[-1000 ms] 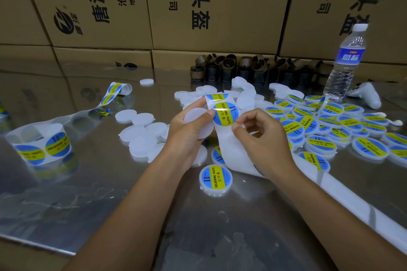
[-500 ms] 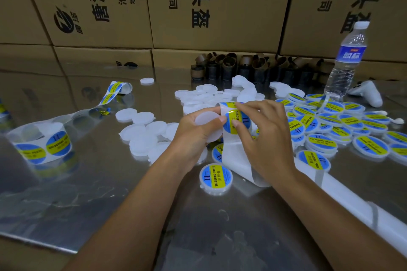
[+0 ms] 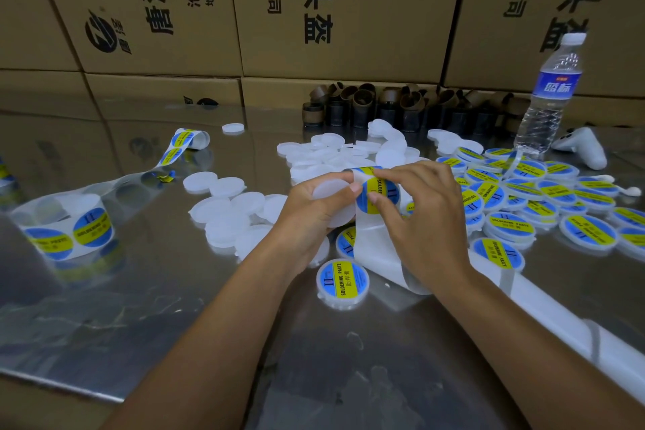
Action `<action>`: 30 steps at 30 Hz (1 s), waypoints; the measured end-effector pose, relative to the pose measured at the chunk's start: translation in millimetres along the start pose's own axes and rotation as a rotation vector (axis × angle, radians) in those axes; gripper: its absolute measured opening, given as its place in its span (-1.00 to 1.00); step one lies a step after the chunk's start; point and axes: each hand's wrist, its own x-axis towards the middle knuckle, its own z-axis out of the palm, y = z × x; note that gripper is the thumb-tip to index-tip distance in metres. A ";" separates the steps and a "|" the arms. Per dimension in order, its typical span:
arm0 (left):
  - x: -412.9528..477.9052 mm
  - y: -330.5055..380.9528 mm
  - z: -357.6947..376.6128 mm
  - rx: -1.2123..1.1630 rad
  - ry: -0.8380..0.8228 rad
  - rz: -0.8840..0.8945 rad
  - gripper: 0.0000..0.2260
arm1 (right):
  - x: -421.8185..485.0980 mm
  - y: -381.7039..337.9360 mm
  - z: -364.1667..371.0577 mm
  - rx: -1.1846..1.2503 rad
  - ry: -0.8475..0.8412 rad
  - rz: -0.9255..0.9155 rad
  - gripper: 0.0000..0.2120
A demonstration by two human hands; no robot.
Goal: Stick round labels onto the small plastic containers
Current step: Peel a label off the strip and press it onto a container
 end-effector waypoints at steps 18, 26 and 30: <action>6.8 -0.7 -3.5 0.073 0.237 -0.059 -0.91 | -0.1 -5.5 0.0 0.026 0.013 -0.011 -0.89; 7.1 -0.2 -2.2 0.034 0.257 -0.062 -0.99 | 2.4 -12.2 -3.2 0.062 0.083 0.028 -0.90; 7.6 -0.6 -2.9 0.015 0.260 -0.054 -0.97 | 5.9 -17.2 -8.7 0.172 0.120 0.102 -0.90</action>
